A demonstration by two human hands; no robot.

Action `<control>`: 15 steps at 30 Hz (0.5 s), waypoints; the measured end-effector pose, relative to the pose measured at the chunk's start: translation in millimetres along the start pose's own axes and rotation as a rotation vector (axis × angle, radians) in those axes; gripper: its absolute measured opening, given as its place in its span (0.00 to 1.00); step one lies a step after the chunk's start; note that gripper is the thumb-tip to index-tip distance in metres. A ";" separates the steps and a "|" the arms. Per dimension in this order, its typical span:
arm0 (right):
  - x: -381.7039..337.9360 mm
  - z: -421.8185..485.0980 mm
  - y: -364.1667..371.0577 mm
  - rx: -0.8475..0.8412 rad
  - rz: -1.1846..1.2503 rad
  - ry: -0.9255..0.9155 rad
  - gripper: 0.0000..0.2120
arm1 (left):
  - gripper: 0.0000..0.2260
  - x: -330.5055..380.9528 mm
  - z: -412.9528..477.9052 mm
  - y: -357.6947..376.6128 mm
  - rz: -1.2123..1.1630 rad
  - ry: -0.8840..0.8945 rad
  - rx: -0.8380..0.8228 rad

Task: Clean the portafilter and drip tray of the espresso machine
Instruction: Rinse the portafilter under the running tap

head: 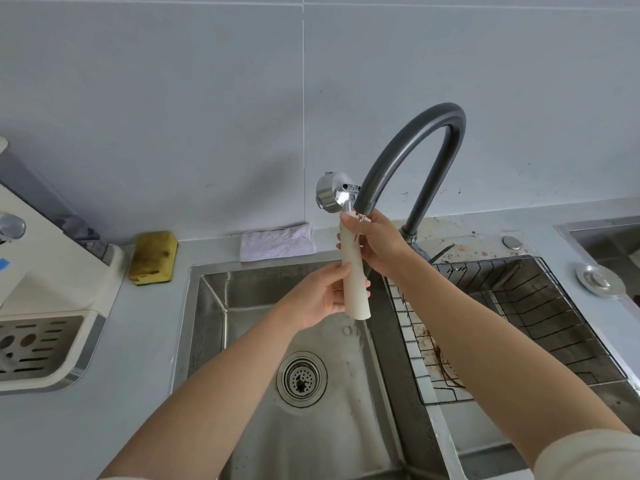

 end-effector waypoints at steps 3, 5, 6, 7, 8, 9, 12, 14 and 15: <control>-3.6 2.7 1.0 -0.032 0.043 -0.014 0.03 | 0.21 3.5 4.5 4.2 0.001 0.004 -0.015; -6.5 4.4 2.1 -0.047 0.101 -0.018 0.05 | 0.22 6.0 8.2 6.9 0.002 0.019 0.003; -8.0 5.2 2.5 -0.049 0.124 -0.021 0.06 | 0.23 7.9 10.1 7.9 0.013 0.032 0.016; -10.1 6.2 2.7 -0.049 0.141 -0.026 0.06 | 0.23 10.0 12.0 9.2 0.025 0.045 0.027; -12.3 7.1 2.6 -0.048 0.153 -0.032 0.06 | 0.24 12.5 13.3 10.2 0.034 0.054 0.037; -14.7 7.8 2.8 -0.049 0.165 -0.039 0.07 | 0.25 15.2 14.6 10.9 0.037 0.060 0.047; -22.2 8.8 3.5 -0.053 0.201 -0.067 0.08 | 0.24 24.5 18.1 10.3 0.047 0.078 0.072; -27.0 8.9 5.3 -0.062 0.221 -0.077 0.09 | 0.22 30.5 20.2 10.0 0.058 0.093 0.074; -29.2 8.5 6.6 -0.071 0.229 -0.076 0.10 | 0.22 32.8 20.8 10.0 0.060 0.097 0.073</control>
Point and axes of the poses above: each hand's wrist, its own z-axis towards the middle knuckle, its own y-axis out of the palm, x = y × z, the point moved 6 cm from there along z, towards the middle knuckle, and after that the axes turned 5 degrees about x, right-handed, at the moved point
